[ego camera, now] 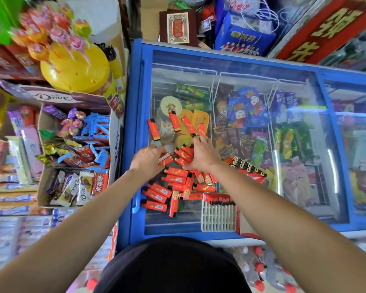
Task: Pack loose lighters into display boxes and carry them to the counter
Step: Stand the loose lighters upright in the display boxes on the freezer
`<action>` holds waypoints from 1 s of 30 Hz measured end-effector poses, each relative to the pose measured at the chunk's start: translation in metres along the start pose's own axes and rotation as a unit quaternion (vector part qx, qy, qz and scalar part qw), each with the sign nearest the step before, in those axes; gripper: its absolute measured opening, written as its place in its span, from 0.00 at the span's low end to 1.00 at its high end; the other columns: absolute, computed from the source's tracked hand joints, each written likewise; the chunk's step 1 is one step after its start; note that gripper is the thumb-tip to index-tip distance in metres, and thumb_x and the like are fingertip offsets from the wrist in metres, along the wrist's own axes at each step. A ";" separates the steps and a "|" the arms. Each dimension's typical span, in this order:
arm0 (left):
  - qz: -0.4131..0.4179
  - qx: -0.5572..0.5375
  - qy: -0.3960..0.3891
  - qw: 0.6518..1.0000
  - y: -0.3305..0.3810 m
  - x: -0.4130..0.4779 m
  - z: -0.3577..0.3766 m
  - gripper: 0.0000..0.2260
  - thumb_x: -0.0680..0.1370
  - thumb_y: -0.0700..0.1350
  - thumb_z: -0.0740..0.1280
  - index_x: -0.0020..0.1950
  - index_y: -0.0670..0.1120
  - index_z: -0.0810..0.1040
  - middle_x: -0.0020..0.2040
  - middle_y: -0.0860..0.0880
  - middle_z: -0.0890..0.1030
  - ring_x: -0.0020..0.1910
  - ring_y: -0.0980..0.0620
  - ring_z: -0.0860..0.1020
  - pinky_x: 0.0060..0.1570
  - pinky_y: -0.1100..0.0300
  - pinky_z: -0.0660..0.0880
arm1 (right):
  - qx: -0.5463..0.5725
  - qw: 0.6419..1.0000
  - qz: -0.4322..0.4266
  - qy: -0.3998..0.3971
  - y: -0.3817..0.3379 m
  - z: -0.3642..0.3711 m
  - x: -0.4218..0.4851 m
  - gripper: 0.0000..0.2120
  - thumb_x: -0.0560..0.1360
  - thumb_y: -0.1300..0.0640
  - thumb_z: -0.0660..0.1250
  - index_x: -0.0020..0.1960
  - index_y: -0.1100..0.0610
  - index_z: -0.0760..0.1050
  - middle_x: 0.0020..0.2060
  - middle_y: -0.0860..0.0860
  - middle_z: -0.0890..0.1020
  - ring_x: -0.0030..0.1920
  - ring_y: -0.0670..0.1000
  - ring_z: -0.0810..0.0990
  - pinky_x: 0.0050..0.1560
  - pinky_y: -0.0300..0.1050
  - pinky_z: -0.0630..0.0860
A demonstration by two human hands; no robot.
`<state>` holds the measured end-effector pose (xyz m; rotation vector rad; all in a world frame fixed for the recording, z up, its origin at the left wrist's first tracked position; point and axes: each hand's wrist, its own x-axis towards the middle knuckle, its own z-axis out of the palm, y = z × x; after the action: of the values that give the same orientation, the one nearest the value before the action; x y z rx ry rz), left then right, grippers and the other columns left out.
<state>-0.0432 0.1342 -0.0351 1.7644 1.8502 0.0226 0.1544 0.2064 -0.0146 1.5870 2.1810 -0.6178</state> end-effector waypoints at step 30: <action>-0.198 -0.430 0.034 0.880 0.033 -0.012 0.014 0.14 0.77 0.48 0.72 0.61 0.49 0.77 0.48 0.52 0.82 0.47 0.52 0.82 0.46 0.51 0.80 | 0.299 0.954 0.024 0.007 0.011 0.006 -0.013 0.10 0.73 0.54 0.76 0.46 0.57 0.76 0.37 0.47 0.77 0.36 0.47 0.76 0.33 0.39 0.69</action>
<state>-0.0078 0.1219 -0.0294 0.7696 1.7944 0.6506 0.1692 0.1959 -0.0138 1.9158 2.0656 -1.3497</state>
